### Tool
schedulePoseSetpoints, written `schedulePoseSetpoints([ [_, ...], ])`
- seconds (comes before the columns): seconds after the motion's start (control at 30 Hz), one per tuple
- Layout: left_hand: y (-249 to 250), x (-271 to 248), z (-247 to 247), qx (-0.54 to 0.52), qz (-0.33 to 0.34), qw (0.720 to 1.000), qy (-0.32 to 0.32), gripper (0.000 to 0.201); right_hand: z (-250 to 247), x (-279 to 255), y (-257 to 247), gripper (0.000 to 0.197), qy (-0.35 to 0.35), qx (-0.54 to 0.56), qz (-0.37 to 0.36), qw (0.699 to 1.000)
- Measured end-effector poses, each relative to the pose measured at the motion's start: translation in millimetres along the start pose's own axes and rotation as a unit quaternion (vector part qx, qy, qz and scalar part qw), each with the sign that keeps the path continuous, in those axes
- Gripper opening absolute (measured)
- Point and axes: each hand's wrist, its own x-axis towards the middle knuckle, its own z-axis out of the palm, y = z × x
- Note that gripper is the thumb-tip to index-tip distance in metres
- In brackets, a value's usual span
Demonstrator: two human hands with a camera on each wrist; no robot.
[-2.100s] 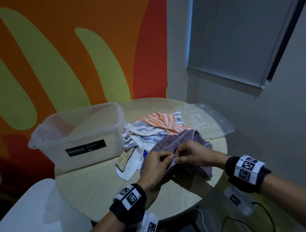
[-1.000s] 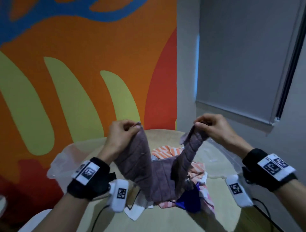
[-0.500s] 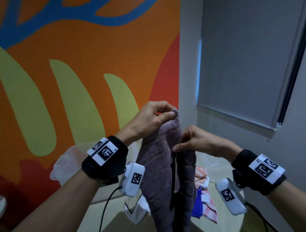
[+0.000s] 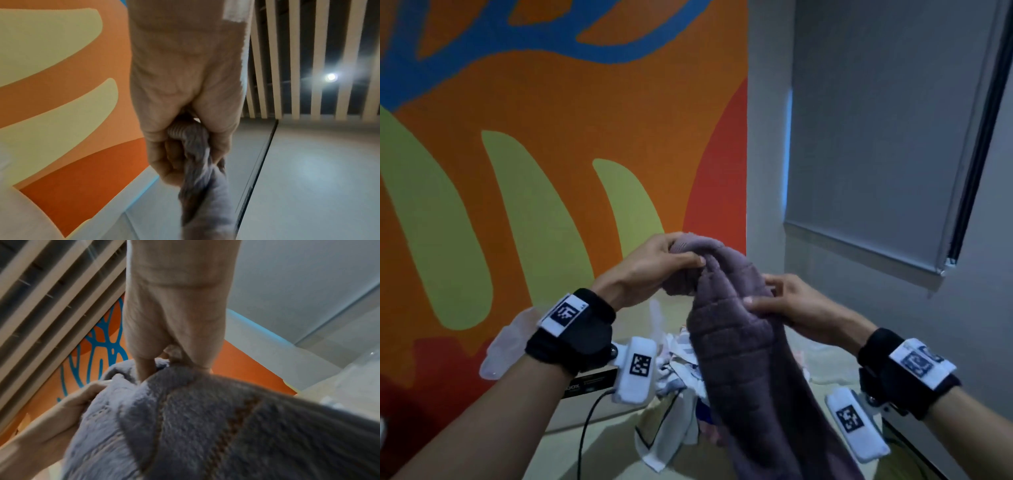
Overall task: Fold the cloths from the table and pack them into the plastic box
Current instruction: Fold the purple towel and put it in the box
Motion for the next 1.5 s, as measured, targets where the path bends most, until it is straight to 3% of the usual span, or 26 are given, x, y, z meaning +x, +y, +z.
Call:
schedulePoseSetpoints([
  [0.1,-8,9,10,-0.017,-0.006,1.0,0.024,0.031,2,3,1,0.017,0.056,-0.006,0.005,0.998],
  [0.2,-19,8,9,-0.001,-0.062,0.994,-0.088,0.046,-8,7,-11,0.024,0.109,0.046,-0.018,0.993],
  [0.3,-24,1,13,0.061,-0.108,0.98,-0.155,0.045,-12,4,-24,0.027,0.075,0.084,-0.024,0.993],
  [0.4,-29,4,20,-0.15,-0.05,0.986,-0.051,0.05,-15,3,-29,0.029,0.055,0.11,-0.027,0.992],
  [0.47,-31,3,32,-0.333,-0.026,0.941,0.043,0.052,-14,5,-28,0.029,0.077,0.135,-0.029,0.987],
  [0.53,-37,-2,54,-0.426,-0.056,0.9,0.068,0.062,-13,11,-22,0.03,0.126,0.151,-0.028,0.98],
  [0.57,-40,-8,68,-0.409,-0.073,0.908,0.051,0.058,-13,14,-18,0.03,0.151,0.151,-0.027,0.977],
  [0.63,-45,-21,89,-0.297,-0.091,0.951,0.007,0.038,-14,20,-7,0.028,0.193,0.133,-0.012,0.972],
  [0.7,-58,-21,93,-0.204,-0.098,0.974,0.01,0.032,-16,21,4,0.022,0.202,0.102,0.021,0.974],
  [0.77,-71,-15,84,-0.156,-0.118,0.98,0.023,0.029,-19,16,14,0.018,0.135,0.084,0.076,0.984],
  [0.83,-77,-10,71,-0.109,-0.152,0.982,0.021,0.024,-26,10,23,0.025,0.018,0.053,0.14,0.989],
  [0.9,-81,-3,58,-0.019,-0.191,0.98,-0.052,0.024,-37,10,35,0.028,-0.058,-0.049,0.19,0.979],
  [0.97,-82,11,45,0.086,-0.21,0.963,-0.143,0.027,-46,22,42,0.021,-0.062,-0.124,0.207,0.969],
  [1.0,-81,21,39,0.121,-0.198,0.963,-0.136,0.028,-49,32,44,0.02,-0.037,-0.118,0.188,0.974],
  [1.03,-81,35,35,0.13,-0.18,0.971,-0.088,0.029,-52,45,45,0.018,0.004,-0.089,0.154,0.984],
  [1.1,-85,67,28,0.1,-0.131,0.983,0.079,0.031,-55,66,38,0.011,0.109,0.016,0.079,0.991],
  [1.17,-94,87,27,0.131,-0.104,0.971,0.172,0.051,-55,81,37,0.018,0.15,0.064,0.062,0.985],
  [1.23,-122,98,38,0.206,-0.123,0.959,0.151,0.069,-53,84,52,0.022,0.123,-0.018,0.106,0.987],
  [1.3,-143,89,61,0.277,-0.149,0.943,0.109,0.059,-53,79,82,0.018,0.095,-0.151,0.161,0.971],
  [1.37,-162,71,84,0.343,-0.186,0.919,0.062,0.042,-55,68,115,0.032,0.065,-0.24,0.2,0.948],
  [1.47,-198,38,108,0.364,-0.222,0.904,-0.011,0.015,-50,44,146,0.028,0.029,-0.327,0.193,0.925],
  [1.5,-211,27,112,0.368,-0.227,0.901,-0.022,0.015,-46,36,151,0.022,0.02,-0.361,0.179,0.915],
])
